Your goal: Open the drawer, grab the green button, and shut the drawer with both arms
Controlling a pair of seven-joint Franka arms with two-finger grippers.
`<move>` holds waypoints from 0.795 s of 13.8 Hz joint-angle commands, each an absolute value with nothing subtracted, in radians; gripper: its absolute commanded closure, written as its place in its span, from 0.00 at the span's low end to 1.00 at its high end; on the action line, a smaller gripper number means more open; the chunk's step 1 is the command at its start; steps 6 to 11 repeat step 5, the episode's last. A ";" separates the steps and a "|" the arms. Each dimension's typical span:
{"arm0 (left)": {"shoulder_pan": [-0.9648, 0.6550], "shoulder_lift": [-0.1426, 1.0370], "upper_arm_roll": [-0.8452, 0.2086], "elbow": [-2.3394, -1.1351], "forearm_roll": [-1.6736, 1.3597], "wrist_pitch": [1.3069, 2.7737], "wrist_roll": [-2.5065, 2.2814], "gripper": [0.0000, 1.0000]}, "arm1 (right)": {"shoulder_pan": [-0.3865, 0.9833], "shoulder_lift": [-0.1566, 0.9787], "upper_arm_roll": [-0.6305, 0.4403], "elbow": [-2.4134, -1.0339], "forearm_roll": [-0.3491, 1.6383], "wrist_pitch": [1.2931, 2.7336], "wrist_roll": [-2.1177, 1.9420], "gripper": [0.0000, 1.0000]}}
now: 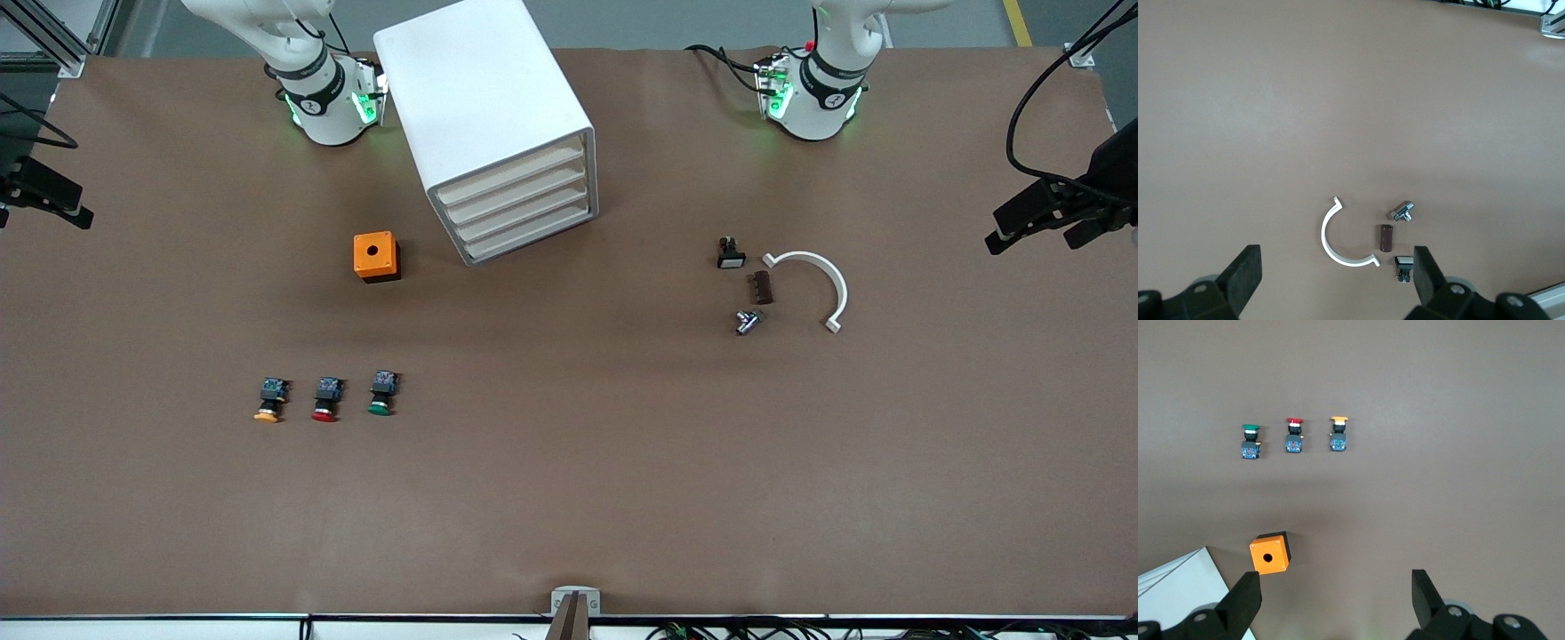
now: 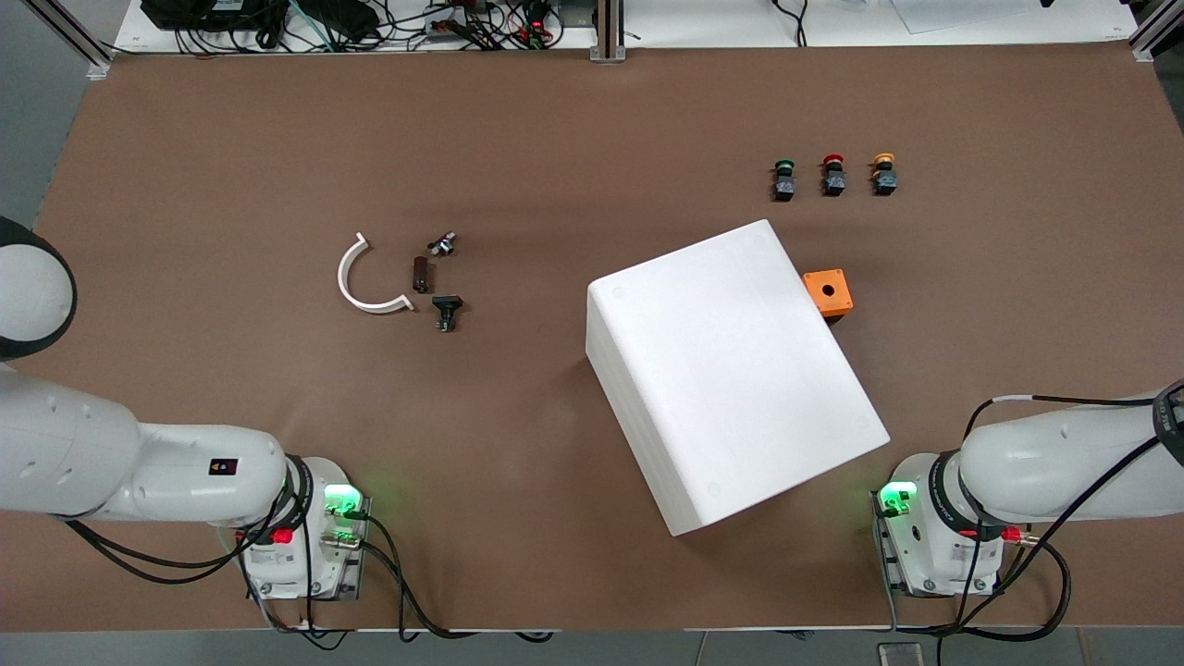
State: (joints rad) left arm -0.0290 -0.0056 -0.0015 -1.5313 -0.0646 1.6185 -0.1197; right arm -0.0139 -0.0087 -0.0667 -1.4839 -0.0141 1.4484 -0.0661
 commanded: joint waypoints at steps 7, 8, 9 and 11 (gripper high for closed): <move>-0.031 -0.021 -0.005 -1.545 -0.044 1.629 -0.103 0.01 | 0.006 -0.114 -0.071 -1.614 0.000 1.465 -0.072 0.00; -0.031 -0.021 -0.005 -1.545 -0.044 1.629 -0.103 0.01 | 0.006 -0.114 -0.071 -1.614 0.000 1.465 -0.072 0.00; -0.031 -0.021 -0.005 -1.545 -0.044 1.629 -0.103 0.01 | 0.006 -0.114 -0.071 -1.614 0.000 1.465 -0.072 0.00; -0.031 -0.021 -0.005 -1.545 -0.044 1.629 -0.103 0.01 | 0.006 -0.114 -0.071 -1.614 0.000 1.465 -0.072 0.00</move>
